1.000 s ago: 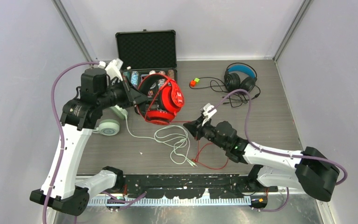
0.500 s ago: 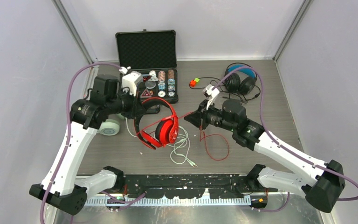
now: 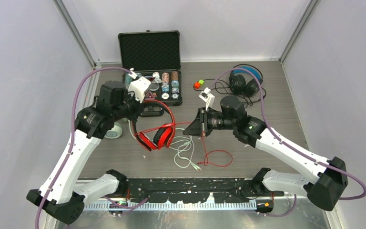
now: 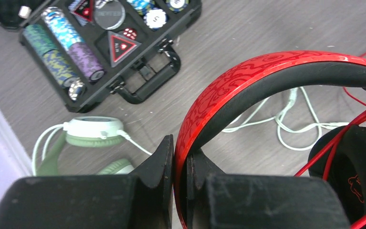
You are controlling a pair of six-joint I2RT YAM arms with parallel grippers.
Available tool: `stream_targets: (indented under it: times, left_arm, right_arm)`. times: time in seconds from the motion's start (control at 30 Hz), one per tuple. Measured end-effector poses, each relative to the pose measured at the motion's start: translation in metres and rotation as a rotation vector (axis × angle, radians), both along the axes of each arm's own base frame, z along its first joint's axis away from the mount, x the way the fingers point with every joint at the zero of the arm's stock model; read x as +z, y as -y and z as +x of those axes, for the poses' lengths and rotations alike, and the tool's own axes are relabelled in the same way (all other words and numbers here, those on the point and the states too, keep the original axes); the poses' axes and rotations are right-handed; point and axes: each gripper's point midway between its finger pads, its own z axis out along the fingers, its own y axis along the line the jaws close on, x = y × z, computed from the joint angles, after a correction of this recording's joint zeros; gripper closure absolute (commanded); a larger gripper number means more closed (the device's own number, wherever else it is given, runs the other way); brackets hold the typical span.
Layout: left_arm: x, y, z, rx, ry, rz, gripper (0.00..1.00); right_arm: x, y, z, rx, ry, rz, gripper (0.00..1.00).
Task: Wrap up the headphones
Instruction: Wrap the headphones cable around the headphones.
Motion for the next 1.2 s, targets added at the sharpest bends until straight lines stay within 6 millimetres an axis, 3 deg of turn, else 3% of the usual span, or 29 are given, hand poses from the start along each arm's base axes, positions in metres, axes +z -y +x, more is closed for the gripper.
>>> stream_targets:
  times: [0.37,0.67,1.2]
  left_arm:
    - [0.002,-0.018,0.012,0.133,0.084,0.121,1.00]
    - [0.000,-0.016,0.018,0.321,0.070,0.116,1.00]
    - [-0.023,-0.011,0.029,0.746,-0.026,-0.019,1.00]
  right_arm:
    - [0.027,-0.035,0.016,-0.006,-0.188,0.160,0.96]
    - [0.047,-0.057,0.042,-0.045,-0.232,0.214,0.92]
    - [0.049,-0.066,0.077,-0.191,-0.262,0.232,0.92]
